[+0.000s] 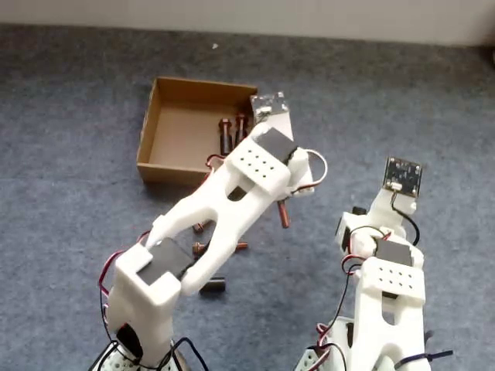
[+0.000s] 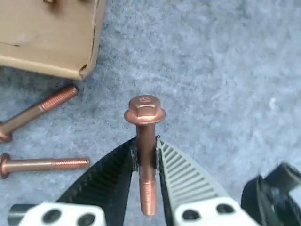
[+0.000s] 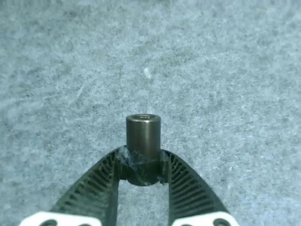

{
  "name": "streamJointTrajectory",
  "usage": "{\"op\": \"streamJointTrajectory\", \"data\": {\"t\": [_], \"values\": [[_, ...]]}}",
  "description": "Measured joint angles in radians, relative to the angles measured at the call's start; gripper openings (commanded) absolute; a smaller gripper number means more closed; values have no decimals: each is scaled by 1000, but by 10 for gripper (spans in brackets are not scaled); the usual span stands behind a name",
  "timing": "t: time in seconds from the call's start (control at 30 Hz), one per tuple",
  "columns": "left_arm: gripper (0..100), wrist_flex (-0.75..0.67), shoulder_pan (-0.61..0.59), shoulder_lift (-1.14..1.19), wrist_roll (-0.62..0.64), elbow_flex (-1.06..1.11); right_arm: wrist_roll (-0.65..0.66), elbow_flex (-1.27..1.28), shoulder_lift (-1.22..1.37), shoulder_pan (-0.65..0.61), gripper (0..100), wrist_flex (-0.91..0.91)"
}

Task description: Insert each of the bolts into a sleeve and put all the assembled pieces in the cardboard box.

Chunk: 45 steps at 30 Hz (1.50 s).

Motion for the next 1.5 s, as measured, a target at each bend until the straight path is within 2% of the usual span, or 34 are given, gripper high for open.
{"op": "streamJointTrajectory", "data": {"t": [0.4, 0.53, 0.67, 0.87, 1.2, 1.5], "values": [[5, -5, 2, -470, -193, 345, 0, 0, 0, -23, 4, 0], [5, -87, -8, -652, -265, 528, 0, 0, 0, -54, 4, 0], [5, -229, -60, -855, -347, 729, 0, 0, -8, -103, 4, 17], [5, -411, -160, -1128, -431, 990, 0, 0, -169, -229, 4, 31], [5, -552, -265, -1458, -460, 1234, 0, 55, -528, -503, 4, 25], [5, -681, -331, -1803, -463, 1416, 0, 331, -726, -683, 4, -238]]}}
